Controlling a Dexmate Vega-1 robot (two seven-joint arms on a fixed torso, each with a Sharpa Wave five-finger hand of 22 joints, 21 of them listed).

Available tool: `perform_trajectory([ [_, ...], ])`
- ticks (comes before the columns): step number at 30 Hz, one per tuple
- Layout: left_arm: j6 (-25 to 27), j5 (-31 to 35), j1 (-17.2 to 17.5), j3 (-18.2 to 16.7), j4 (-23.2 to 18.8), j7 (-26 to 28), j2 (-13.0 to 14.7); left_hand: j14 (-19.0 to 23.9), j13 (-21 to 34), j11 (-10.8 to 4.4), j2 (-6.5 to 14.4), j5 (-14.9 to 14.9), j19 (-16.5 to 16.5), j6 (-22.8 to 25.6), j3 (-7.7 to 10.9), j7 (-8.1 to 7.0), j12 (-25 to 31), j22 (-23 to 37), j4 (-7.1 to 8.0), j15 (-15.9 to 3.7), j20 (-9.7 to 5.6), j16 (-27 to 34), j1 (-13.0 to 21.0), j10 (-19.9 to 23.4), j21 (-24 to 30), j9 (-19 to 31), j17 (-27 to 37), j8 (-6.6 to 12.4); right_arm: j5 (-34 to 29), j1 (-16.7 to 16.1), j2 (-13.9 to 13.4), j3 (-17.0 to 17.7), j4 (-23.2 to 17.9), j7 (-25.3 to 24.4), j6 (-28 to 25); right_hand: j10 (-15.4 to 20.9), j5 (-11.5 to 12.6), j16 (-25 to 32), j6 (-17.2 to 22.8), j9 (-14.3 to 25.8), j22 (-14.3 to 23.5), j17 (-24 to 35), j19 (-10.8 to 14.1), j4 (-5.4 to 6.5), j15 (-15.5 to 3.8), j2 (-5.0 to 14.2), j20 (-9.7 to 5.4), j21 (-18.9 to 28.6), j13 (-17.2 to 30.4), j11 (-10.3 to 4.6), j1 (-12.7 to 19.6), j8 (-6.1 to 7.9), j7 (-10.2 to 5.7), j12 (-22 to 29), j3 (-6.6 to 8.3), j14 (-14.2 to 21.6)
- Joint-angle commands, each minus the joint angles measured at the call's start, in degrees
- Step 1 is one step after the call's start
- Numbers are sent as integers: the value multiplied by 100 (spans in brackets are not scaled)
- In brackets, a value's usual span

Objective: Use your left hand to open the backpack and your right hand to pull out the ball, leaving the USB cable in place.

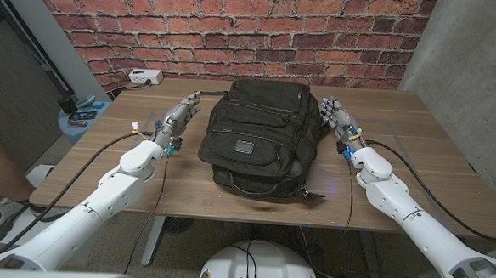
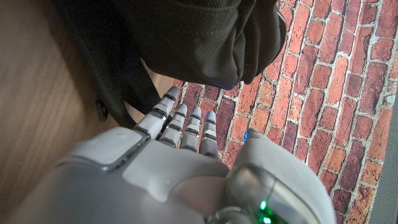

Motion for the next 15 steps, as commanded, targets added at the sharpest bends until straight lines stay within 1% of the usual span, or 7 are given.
perform_trajectory([
  [1,46,59,378,-232,-485,101,354,-60,19,-21,-1297,35,23,-21,16,-20,-11,9,-52,-9,-14,0,-1229,41,-15,15,23,11,-78,136,28,-55,159,90,88,20,-17,2,50,9,6,7,58,-7,-100,-5,-183,-28,19,-29,58,-1,3,16,51,20],
  [7,94,127,508,-301,-696,167,471,-62,18,-35,-1301,37,22,-25,16,-21,-16,8,-77,-3,-14,0,-1211,36,-19,15,23,11,-84,124,-36,-23,87,54,37,13,-29,-5,39,9,5,-9,60,-29,-117,-3,-209,-33,17,-12,86,-9,10,12,86,5],
  [12,47,213,641,-357,-854,248,516,-61,18,-25,-1305,40,23,-31,15,-22,-22,8,-103,-5,-15,1,-1192,30,-23,14,23,11,-80,87,-94,16,28,19,11,8,-37,-4,34,8,5,-18,63,-40,-119,-5,-210,-35,16,-6,98,-13,12,10,103,8],
  [15,67,310,741,-391,-999,287,611,-59,18,-29,-1306,40,23,-34,15,-26,-23,7,-113,-8,-15,2,-1186,30,-24,14,23,10,-66,52,-125,46,-20,-12,-10,11,-47,-5,45,7,5,-29,66,-55,-117,-13,-213,-38,14,6,114,-10,39,10,121,9],
])
